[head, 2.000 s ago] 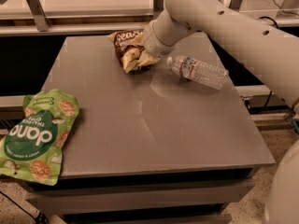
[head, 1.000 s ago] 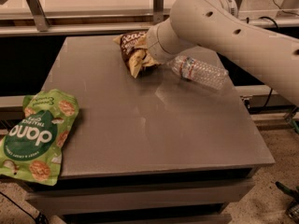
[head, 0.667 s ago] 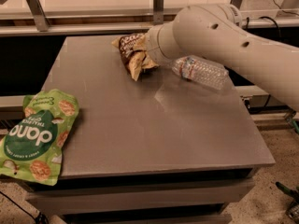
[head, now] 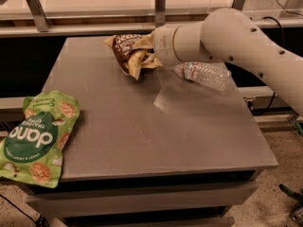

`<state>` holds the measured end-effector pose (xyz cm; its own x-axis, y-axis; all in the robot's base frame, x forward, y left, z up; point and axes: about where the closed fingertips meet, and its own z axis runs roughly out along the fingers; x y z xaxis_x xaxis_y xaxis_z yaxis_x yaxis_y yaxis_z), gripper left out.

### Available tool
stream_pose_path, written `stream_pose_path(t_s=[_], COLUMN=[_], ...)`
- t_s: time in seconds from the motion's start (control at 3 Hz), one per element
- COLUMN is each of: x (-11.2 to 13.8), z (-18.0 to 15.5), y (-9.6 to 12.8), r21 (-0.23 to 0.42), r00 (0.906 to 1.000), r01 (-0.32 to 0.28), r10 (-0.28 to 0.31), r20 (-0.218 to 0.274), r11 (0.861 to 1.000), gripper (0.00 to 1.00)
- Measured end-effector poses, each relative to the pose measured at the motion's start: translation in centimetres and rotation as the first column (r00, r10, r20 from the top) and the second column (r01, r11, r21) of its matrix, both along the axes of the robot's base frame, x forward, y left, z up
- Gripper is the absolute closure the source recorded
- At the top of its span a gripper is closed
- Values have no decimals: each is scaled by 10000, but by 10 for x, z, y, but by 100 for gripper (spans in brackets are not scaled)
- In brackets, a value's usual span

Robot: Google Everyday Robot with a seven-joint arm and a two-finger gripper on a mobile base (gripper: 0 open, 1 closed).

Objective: Move brown chip bag near green rice chip bag

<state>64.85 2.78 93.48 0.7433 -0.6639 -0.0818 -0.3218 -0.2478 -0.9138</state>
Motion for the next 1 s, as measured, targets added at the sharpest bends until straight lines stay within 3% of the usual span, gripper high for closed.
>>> stream_pose_path(t_s=[0.33,0.67,1.0], x=[-17,-40,-61], z=[18,29,31], y=[18,37,57], r21=[821,554,-343], r00=[9867,9414,8829], r01=[-1603,-3198,-4330], r10=[1573,3106,4315], r20=[409,1312,1851], r11=[9837,9459,9007], gripper=[100,100,100])
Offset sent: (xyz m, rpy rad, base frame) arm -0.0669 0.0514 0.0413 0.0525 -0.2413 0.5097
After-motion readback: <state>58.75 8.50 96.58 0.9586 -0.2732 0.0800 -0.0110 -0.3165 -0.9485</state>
